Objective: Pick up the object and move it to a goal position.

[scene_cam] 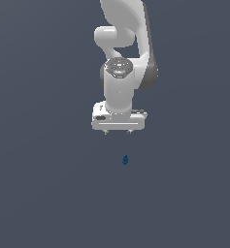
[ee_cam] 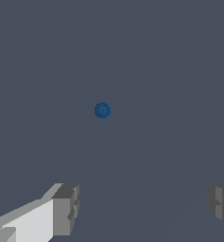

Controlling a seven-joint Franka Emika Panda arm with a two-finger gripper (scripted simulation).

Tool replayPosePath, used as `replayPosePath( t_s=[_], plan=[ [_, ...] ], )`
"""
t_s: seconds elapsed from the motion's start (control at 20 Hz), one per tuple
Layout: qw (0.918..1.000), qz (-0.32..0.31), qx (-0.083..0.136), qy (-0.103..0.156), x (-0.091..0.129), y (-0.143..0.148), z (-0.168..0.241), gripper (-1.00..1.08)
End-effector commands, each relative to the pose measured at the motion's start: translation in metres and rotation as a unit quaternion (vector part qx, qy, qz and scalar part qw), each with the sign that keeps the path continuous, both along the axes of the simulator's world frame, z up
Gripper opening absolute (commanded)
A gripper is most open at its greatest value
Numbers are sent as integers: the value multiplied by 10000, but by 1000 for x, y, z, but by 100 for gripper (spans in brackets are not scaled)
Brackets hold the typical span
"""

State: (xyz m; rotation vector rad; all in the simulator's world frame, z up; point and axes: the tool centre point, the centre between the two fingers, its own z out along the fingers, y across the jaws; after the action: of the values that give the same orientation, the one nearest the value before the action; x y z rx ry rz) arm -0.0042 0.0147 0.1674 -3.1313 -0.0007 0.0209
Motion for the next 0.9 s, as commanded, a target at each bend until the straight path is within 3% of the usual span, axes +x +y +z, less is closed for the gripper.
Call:
replayPosePath(
  t_s=[0.0, 0.45, 0.85],
  plan=[
    [10000, 0, 0, 0, 0, 0, 0, 100],
    [9997, -140, 84, 154, -6, 9, -5, 100],
    [9996, -232, 72, 132, 2, 11, -10, 100]
  ],
)
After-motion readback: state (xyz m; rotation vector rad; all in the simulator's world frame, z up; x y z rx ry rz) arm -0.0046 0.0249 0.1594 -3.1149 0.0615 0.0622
